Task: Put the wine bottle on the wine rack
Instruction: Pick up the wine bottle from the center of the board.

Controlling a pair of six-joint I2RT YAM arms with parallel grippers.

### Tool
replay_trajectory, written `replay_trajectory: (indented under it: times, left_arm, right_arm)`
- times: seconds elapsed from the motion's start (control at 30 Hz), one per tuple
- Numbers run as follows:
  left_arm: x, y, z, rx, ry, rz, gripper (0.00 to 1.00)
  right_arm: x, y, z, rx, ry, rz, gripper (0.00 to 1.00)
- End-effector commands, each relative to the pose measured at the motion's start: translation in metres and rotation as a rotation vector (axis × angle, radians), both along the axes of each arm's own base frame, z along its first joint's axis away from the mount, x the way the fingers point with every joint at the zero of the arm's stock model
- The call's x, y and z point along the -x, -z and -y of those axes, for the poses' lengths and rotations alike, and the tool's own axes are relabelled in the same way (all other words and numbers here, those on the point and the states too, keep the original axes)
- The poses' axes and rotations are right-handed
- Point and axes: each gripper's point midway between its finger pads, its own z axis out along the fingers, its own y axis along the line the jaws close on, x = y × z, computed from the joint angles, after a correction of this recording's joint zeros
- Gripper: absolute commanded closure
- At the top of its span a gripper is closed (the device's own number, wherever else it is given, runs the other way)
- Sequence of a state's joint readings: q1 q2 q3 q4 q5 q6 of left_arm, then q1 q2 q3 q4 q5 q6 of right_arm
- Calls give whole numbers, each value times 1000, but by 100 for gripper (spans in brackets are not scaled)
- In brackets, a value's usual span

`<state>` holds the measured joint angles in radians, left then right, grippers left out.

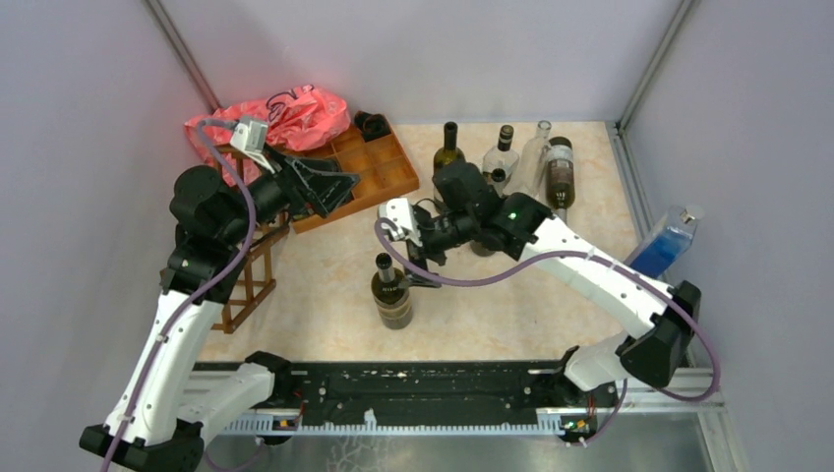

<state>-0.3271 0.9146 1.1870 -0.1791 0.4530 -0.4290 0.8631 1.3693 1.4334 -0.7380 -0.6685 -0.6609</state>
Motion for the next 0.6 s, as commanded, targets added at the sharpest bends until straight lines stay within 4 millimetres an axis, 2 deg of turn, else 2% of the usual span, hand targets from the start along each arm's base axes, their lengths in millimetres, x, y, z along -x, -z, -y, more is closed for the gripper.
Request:
replay_trajectory:
  times: [0.0,0.1,0.2,0.37,0.43,0.53,0.57]
  left_arm:
    - [9,-12,-14,-11,-57,47,1]
    - [13,-16,-22,-28,-94,63,1]
    - [16,-16,-26,-45,-111,63,1]
    - [19,-9,-29,-69,-120,57,1]
    - [19,-7,-28,-73,-112,56,1]
    - [19,-3,-24,-79,-89,56,1]
    - [19,-1,-22,-82,-76,56,1]
  right_arm:
    - [-6,-5,-35,-58,42,22,9]
    - [1,-1,-49,-64,27,7,15]
    - [3,5,-56,-57,29,-23,27]
    - [5,7,-55,-53,23,-32,57]
    - [7,6,-54,-56,18,-35,83]
    - [9,5,-51,-54,24,-39,98]
    - [9,3,-49,-58,34,-37,100]
